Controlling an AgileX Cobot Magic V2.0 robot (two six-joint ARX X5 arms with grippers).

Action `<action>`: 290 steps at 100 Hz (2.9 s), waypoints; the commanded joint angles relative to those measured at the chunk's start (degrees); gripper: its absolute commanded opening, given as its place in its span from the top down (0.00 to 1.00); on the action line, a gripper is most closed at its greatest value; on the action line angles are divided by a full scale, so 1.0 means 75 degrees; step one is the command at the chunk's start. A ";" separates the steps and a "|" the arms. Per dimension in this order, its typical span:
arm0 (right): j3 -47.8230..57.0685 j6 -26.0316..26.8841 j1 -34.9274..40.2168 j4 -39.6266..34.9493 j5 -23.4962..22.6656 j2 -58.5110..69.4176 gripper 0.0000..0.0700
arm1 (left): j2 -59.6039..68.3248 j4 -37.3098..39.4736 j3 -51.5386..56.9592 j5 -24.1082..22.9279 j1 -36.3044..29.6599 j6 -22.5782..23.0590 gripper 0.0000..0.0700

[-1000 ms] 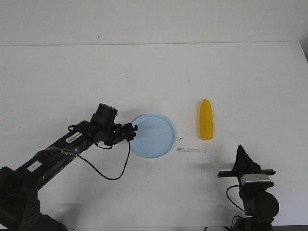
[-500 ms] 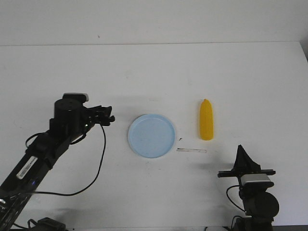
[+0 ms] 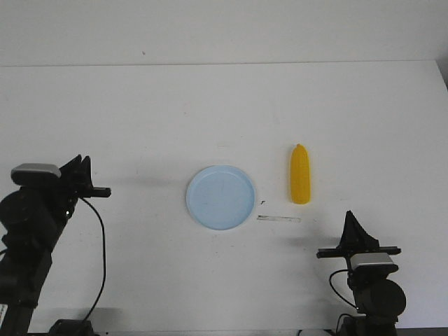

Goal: Place corn on plate with both arms

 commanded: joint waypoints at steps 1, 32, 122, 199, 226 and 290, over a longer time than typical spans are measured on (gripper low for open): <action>-0.0009 0.0041 0.0006 0.0082 -0.0003 0.0009 1.00 | -0.0522 0.0102 -0.0431 0.0003 0.0105 0.0122 1.00; -0.0009 0.0041 0.0006 0.0082 -0.0003 0.0009 1.00 | -0.3299 0.0469 -0.2885 0.0003 0.0321 0.0122 1.00; -0.0009 0.0041 0.0006 0.0082 0.0000 0.0012 1.00 | -0.5578 0.0417 -0.3418 0.0003 0.0321 0.0119 1.00; 0.0157 0.0119 0.0067 0.0539 -0.0003 0.0152 1.00 | -0.5578 0.0417 -0.3418 0.0003 0.0321 0.0119 1.00; 0.1408 -0.0533 0.0341 0.0361 0.0035 0.1807 1.00 | -0.5578 0.0417 -0.3418 0.0003 0.0321 0.0119 1.00; 0.5263 0.0379 0.1000 -0.1046 0.0353 0.7557 1.00 | -0.5578 0.0414 -0.3418 0.0003 0.0321 0.0119 1.00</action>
